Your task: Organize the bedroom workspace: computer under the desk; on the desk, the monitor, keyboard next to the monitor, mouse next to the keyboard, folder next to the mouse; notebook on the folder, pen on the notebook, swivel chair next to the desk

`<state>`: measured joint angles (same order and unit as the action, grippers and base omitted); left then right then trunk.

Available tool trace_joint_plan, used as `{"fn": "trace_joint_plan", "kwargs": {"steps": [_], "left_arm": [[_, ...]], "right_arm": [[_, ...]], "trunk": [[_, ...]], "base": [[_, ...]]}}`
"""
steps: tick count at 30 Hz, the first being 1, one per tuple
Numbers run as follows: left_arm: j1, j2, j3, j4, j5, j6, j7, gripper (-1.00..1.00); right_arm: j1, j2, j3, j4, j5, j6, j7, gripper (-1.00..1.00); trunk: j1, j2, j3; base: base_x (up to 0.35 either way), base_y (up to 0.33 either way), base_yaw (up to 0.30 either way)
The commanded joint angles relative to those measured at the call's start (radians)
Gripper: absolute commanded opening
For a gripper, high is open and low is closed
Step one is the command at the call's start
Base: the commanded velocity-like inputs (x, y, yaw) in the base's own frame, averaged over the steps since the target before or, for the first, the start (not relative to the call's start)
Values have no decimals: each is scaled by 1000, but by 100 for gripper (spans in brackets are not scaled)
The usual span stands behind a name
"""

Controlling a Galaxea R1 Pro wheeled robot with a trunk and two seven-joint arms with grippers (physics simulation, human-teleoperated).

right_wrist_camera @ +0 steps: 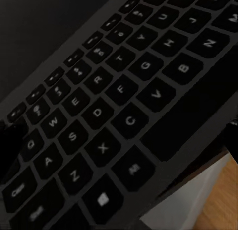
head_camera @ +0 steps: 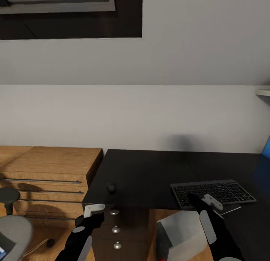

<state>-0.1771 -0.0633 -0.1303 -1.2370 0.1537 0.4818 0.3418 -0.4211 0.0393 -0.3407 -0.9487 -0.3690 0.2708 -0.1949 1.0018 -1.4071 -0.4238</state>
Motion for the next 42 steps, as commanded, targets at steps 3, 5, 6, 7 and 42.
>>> {"fn": "trace_joint_plan", "kwargs": {"steps": [3,5,6,7,42], "left_arm": [[-1,0,-3,-1,10,3,9,100],[-1,0,-3,-1,10,3,9,100],[-1,0,-4,0,10,3,9,100],[-1,0,-4,0,10,3,9,100],[29,0,-21,17,9,0,9,100]], "right_arm": [[0,1,-1,-2,-10,5,-4,100],[-1,1,-1,-2,-10,4,-4,100],[-1,1,-1,-2,-10,4,-4,100],[0,1,-1,-2,-10,4,-4,100],[0,0,-1,-4,-8,2,38,100]], "trunk": [[0,-1,2],[0,-1,3],[0,-1,4],[0,-1,4],[0,-1,6]], "base": [[0,0,152],[0,0,123],[0,0,105],[0,0,97],[34,0,65]]}}
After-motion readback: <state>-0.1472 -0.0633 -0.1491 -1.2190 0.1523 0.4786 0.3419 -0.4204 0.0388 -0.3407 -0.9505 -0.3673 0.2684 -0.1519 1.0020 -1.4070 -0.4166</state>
